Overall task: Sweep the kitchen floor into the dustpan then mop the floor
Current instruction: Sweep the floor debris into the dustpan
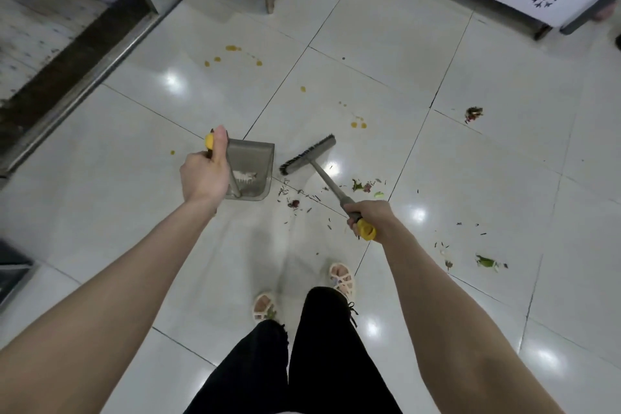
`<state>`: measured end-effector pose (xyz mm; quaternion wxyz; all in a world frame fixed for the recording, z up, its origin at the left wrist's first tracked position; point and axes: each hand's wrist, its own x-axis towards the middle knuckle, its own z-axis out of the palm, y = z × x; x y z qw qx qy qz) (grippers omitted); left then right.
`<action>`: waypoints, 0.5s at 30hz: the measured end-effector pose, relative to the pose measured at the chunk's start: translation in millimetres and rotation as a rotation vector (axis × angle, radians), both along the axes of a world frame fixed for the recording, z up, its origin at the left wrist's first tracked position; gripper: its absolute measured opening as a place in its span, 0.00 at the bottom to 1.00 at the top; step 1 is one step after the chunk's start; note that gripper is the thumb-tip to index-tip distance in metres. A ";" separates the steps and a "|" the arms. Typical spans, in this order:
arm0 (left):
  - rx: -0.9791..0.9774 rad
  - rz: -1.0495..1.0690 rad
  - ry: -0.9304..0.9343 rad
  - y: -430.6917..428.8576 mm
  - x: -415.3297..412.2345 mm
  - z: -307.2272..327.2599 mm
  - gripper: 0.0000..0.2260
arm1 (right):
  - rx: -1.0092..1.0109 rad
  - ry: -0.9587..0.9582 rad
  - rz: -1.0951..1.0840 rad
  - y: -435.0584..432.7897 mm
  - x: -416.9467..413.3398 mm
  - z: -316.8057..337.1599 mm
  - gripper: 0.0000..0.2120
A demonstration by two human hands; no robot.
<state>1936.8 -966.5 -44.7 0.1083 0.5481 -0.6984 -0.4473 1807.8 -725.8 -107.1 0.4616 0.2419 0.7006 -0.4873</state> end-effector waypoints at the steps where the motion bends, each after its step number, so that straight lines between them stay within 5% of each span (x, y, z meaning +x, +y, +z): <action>1: -0.007 0.017 -0.007 3.2 -0.8 -0.6 0.33 | -0.009 0.001 0.004 -0.7 -6.5 -0.5 0.05; 15: 0.027 0.271 -0.077 98.4 -62.1 -20.7 0.38 | 0.023 -0.084 0.194 47.9 -130.2 -24.7 0.08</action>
